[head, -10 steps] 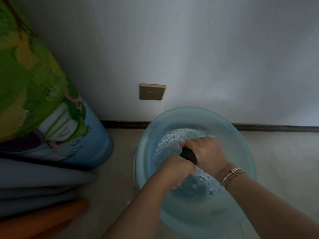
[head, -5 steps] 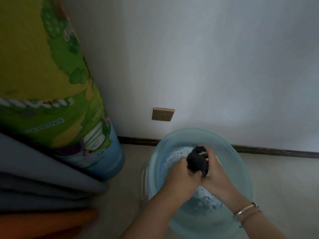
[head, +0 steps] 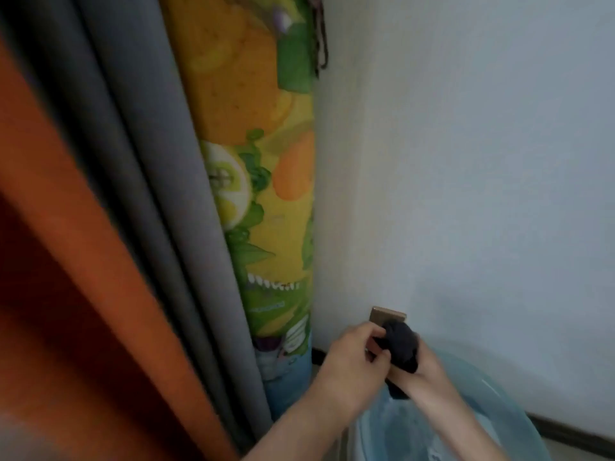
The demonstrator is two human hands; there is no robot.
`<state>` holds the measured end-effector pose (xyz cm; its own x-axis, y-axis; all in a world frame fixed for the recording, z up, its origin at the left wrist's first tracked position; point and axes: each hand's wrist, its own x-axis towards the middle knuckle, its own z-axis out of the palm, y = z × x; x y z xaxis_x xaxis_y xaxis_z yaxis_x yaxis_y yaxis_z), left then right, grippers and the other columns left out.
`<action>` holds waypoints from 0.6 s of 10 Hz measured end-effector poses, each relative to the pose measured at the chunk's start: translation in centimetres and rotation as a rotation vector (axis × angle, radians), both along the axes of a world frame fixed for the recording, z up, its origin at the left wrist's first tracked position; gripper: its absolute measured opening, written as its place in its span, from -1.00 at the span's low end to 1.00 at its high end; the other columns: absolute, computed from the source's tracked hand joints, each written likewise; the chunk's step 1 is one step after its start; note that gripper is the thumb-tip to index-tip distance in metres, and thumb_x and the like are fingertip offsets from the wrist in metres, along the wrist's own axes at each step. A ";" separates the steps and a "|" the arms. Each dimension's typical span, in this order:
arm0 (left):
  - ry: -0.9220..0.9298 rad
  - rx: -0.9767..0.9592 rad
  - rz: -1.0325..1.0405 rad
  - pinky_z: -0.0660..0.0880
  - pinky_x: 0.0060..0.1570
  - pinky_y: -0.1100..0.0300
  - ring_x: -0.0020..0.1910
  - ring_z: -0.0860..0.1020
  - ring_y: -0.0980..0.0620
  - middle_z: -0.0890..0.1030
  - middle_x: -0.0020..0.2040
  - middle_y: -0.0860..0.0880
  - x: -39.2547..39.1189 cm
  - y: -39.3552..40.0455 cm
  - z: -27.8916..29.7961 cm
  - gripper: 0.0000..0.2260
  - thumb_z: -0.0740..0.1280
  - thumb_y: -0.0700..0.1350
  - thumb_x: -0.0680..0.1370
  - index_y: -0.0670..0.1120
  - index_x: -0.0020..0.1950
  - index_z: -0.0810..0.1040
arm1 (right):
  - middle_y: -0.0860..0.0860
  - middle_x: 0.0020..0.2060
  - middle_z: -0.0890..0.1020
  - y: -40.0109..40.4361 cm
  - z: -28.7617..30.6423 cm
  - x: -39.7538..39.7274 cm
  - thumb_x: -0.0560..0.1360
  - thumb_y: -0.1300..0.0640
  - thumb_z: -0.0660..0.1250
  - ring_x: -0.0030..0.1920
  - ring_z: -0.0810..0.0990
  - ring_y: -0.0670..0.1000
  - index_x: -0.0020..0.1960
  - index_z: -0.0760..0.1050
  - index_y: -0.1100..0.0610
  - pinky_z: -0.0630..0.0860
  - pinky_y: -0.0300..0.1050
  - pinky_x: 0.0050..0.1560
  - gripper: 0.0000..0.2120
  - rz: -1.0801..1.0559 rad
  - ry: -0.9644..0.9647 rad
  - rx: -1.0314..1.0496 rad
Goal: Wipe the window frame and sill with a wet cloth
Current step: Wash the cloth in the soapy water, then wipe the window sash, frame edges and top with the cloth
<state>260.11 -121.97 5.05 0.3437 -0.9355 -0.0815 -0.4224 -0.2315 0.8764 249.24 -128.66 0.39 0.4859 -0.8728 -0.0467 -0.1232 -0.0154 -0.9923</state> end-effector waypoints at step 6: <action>-0.333 -0.119 0.162 0.37 -0.20 0.30 -0.14 0.45 0.09 0.50 -0.07 0.02 7.1 12.7 20.4 -0.93 0.29 -0.06 0.53 0.00 -0.04 0.42 | 0.00 -0.20 0.65 9.1 20.8 7.8 0.00 -0.15 0.38 -0.31 0.65 -0.15 -0.02 0.44 0.00 0.61 -0.22 -0.28 -0.43 0.524 -0.080 -0.194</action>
<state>267.20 -109.25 25.42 0.4771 -0.8631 0.1655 -0.6544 -0.2232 0.7225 257.05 -119.54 21.18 0.8524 -0.5024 0.1448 0.0253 -0.2370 -0.9712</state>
